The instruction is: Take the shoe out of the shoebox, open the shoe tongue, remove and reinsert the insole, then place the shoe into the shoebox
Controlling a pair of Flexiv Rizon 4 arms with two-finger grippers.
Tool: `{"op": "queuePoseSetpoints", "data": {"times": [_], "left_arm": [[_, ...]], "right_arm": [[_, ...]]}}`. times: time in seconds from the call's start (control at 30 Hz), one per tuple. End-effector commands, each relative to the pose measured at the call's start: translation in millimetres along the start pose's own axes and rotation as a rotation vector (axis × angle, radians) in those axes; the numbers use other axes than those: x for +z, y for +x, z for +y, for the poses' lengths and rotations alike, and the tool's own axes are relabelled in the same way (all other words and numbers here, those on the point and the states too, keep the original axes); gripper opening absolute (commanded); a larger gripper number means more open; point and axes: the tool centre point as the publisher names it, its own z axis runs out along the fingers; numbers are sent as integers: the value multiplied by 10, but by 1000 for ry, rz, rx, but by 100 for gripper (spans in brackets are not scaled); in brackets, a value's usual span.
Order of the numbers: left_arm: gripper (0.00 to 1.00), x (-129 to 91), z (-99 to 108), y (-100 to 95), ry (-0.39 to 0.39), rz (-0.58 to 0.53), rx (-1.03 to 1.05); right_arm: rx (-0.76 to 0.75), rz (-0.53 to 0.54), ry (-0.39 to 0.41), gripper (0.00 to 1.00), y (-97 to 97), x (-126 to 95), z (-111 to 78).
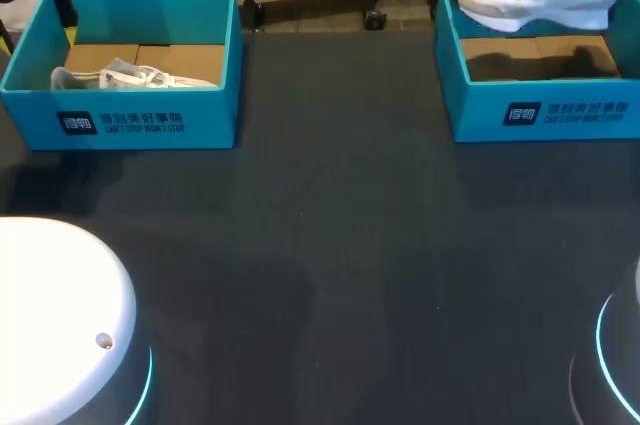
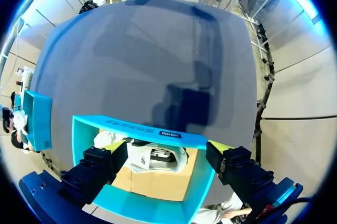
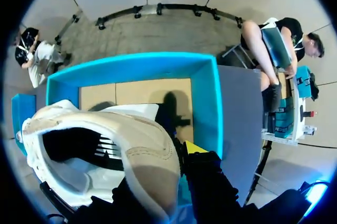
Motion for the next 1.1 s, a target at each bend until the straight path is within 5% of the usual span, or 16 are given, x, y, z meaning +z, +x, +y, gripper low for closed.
{"op": "queuePoseSetpoints", "data": {"times": [0.03, 0.23, 0.63, 1.1], "left_arm": [[100, 0, -15, 4, -4, 2, 0], [100, 0, -15, 4, -4, 2, 0], [100, 0, -15, 4, -4, 2, 0], [100, 0, -15, 4, -4, 2, 0]], "right_arm": [[20, -7, -15, 0, -34, -462, -92], [54, -11, -58, 0, -25, -768, -169], [108, -30, -75, 0, 212, -974, -537], [147, -44, -50, 0, 751, -1202, -1449]]}}
